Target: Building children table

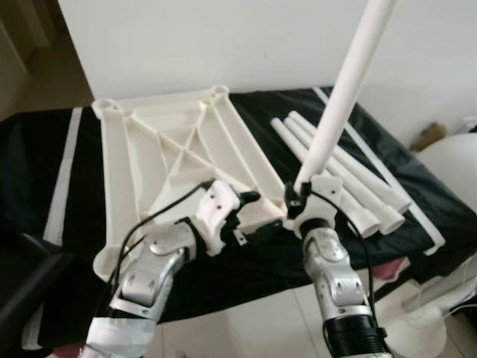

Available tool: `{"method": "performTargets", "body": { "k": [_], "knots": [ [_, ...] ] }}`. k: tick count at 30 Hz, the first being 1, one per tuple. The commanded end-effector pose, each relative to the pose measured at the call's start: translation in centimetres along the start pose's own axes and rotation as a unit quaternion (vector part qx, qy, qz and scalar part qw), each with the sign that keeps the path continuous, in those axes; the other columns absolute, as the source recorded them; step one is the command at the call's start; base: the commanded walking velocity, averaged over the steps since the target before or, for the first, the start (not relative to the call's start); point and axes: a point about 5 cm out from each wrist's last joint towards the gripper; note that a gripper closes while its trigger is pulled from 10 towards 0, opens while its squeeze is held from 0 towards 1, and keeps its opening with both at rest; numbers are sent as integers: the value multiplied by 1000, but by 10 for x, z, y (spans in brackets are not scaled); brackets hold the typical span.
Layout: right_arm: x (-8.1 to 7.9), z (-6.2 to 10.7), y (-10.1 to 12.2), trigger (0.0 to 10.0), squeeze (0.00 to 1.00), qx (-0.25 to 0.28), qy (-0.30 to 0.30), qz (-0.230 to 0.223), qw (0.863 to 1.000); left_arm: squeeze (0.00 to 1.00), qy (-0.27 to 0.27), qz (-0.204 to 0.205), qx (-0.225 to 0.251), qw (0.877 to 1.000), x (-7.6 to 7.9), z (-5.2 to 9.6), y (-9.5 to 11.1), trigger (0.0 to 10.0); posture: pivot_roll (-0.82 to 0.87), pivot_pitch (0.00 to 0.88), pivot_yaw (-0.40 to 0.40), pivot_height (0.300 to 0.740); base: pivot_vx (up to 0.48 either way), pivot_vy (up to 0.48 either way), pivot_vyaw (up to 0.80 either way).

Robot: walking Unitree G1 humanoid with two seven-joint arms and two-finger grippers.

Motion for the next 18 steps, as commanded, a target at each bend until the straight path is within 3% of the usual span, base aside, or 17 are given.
{"method": "performTargets", "body": {
  "k": [1, 11, 13, 14, 15, 18],
  "knots": [
    [-8, 8, -5, 10000, 1000, -7, 11, -29, 999, 0, 9, 0, 11, 1000, 0, -1, 6, 10000, -23, 46, -1, 740, 0, 0, 0],
    [-1, 9, -1, 10000, 996, 2, 54, -4, 999, 0, 9, 2, 14, 1000, 0, -2, 7, 10000, -31, 44, -8, 740, 0, 0, 0],
    [4, 9, -2, 10000, 169, 0, 68, 7, 998, 0, 9, 3, 15, 1000, 0, -3, 7, 10000, -31, 44, -9, 740, 0, 0, 0],
    [4, 9, -2, 10000, 169, 0, 68, 7, 998, 0, 9, 3, 15, 1000, 0, -3, 7, 10000, -31, 44, -9, 740, 0, 0, 0],
    [6, 8, -4, 10000, 0, -4, 86, 11, 996, 0, 8, 5, 15, 1000, 1, -4, 7, 10000, -33, 42, -13, 740, 0, 0, 0],
    [6, 8, -5, 10000, 0, -6, 92, 11, 996, 0, 8, 5, 15, 1000, 1, -4, 7, 10000, -32, 41, -14, 740, 0, 0, 0]
  ]
}}
Point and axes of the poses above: a point about 5 cm out from each wrist's last joint towards the gripper, its own z axis pointing back from the gripper into the wrist, its own y axis along the axis of the wrist's last joint, x = y × z, and after that the axes turned 9 degrees about z, right-handed
